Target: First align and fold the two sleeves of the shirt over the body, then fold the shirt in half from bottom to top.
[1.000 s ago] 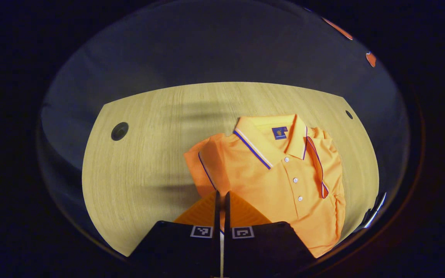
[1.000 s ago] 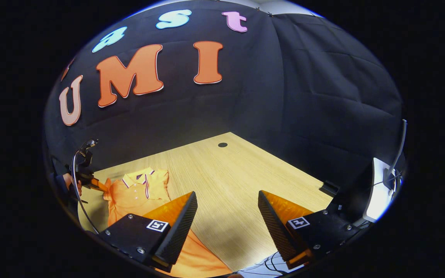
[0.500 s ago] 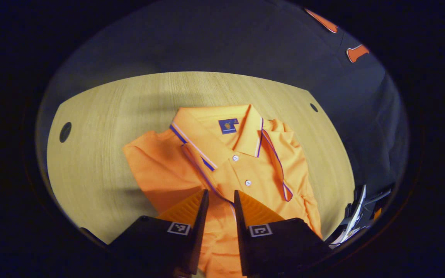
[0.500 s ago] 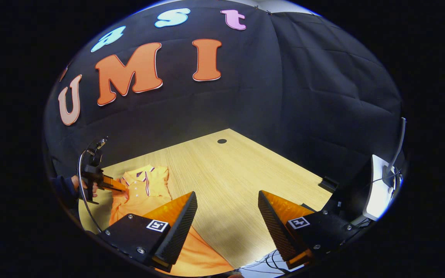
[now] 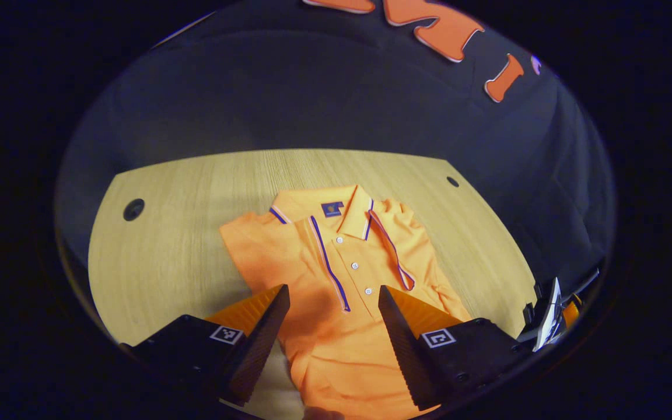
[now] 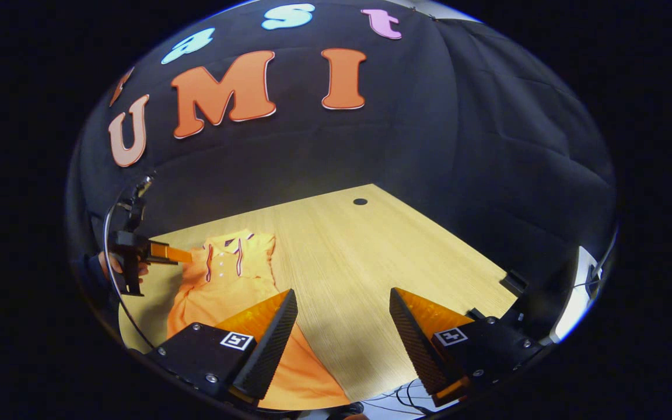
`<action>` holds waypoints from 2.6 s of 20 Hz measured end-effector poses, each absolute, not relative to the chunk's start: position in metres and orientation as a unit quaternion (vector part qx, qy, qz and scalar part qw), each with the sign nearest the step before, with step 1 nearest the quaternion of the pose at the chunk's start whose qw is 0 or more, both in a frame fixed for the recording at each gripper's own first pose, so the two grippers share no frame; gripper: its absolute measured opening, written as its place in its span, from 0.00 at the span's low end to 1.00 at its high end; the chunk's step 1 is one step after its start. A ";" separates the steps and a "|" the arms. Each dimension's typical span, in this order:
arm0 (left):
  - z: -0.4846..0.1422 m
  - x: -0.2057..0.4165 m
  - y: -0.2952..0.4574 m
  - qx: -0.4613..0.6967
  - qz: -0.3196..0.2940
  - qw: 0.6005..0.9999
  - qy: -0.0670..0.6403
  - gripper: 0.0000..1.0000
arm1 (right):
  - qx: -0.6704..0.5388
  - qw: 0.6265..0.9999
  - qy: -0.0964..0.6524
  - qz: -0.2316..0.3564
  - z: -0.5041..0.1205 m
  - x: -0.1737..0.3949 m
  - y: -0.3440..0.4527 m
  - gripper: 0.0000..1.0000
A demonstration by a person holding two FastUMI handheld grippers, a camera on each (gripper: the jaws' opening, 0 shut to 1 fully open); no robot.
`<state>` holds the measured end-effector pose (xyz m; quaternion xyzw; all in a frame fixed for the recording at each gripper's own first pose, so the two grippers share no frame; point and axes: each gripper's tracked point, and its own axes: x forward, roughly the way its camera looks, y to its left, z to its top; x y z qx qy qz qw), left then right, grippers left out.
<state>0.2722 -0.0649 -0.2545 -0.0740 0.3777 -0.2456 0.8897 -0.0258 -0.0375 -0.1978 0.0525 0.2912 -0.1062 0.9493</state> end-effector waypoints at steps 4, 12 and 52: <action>-0.210 0.232 -0.035 -0.051 -0.188 0.935 0.298 0.94 | 0.038 0.952 0.300 -0.052 -0.206 -0.030 -0.038 0.97; -0.217 0.103 -0.008 -0.047 -0.113 0.947 0.297 0.99 | 0.022 0.940 0.338 0.046 -0.241 -0.068 -0.028 0.98; -0.367 -0.064 -0.019 -0.026 -0.104 0.912 0.395 0.12 | 0.024 0.864 0.497 0.074 -0.362 -0.137 0.033 0.21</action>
